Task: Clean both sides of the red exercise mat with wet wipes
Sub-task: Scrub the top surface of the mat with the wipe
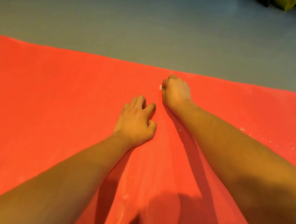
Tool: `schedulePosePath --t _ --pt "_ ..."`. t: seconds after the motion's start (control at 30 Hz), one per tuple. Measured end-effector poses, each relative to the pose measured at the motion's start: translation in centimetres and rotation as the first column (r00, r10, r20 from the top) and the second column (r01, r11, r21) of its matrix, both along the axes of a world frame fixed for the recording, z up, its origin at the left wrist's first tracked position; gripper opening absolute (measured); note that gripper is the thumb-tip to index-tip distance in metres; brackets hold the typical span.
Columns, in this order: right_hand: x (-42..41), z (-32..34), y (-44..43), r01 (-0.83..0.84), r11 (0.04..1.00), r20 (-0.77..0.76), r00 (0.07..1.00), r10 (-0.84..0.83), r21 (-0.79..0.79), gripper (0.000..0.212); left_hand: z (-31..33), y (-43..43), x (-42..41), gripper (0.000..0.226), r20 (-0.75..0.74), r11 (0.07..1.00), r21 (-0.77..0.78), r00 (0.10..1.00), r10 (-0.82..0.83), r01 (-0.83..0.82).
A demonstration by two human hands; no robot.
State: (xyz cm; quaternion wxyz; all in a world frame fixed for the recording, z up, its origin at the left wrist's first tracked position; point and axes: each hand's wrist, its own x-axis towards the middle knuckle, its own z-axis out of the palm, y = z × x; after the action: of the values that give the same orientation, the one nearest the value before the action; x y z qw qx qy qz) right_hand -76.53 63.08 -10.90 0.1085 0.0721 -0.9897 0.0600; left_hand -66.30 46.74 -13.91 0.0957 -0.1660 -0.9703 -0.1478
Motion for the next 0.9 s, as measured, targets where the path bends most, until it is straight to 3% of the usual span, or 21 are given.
schedulePosePath --t 0.3,0.63,0.9 --pt "-10.1 -0.4 0.5 0.075 0.997 -0.043 0.996 -0.075 -0.009 0.025 -0.4 0.3 -0.8 0.057 -0.004 0.995 -0.086 0.999 -0.043 0.043" --pt "-4.7 0.2 1.5 -0.097 0.995 0.040 0.994 0.098 -0.008 0.021 -0.1 0.4 -0.7 0.055 0.005 0.995 -0.089 0.999 -0.036 0.036" --pt "-9.0 0.8 1.4 0.041 0.999 0.035 0.999 -0.040 -0.023 0.019 -0.2 0.3 -0.8 0.052 0.002 0.997 -0.074 0.999 -0.036 0.036"
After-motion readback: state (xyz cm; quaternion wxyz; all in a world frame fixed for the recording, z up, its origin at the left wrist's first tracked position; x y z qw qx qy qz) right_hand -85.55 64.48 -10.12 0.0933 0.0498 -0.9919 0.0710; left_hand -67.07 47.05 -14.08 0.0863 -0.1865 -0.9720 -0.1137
